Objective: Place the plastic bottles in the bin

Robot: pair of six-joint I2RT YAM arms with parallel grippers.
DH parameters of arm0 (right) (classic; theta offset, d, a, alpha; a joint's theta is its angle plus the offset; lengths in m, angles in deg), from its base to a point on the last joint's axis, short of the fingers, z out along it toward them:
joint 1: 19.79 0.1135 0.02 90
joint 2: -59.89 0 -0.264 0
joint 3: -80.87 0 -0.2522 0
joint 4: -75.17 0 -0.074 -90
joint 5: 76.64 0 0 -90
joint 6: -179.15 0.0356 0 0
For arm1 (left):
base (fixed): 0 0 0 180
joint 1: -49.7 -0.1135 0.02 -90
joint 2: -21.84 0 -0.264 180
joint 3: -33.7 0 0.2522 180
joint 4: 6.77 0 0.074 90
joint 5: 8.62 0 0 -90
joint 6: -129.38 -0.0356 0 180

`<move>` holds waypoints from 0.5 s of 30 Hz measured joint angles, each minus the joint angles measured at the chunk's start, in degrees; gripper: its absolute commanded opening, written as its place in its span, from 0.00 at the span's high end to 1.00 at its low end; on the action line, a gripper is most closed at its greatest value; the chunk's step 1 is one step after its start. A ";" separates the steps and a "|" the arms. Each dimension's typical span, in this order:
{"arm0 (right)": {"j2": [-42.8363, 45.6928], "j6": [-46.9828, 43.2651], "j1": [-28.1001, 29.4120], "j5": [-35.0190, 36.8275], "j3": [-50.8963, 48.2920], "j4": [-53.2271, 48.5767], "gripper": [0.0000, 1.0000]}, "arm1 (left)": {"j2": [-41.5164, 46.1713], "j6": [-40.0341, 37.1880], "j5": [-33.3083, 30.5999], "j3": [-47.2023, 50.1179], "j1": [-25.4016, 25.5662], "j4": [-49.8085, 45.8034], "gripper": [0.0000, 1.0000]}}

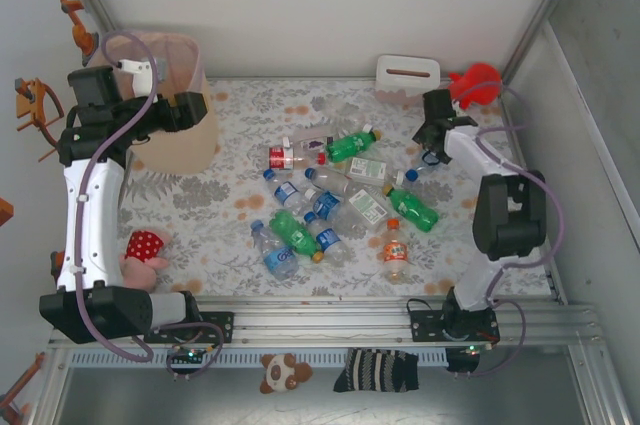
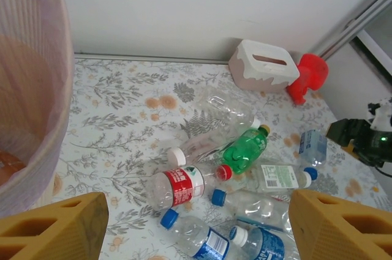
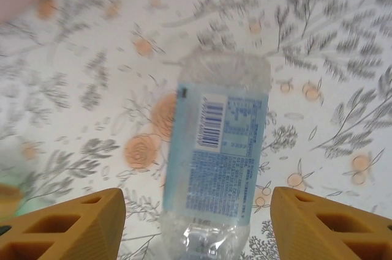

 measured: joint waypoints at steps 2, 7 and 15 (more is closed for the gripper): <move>3.28 -3.28 0.00 0.04 -0.52 0.57 0.36 | 0.04 0.55 0.57 0.22 0.04 0.61 0.23; 4.74 -5.84 0.00 -0.11 0.07 -0.57 0.28 | 0.04 1.46 0.98 0.74 0.59 1.14 0.23; -1.75 3.13 0.00 -2.69 0.07 -2.51 0.15 | 0.11 2.27 1.14 2.21 1.55 2.32 0.23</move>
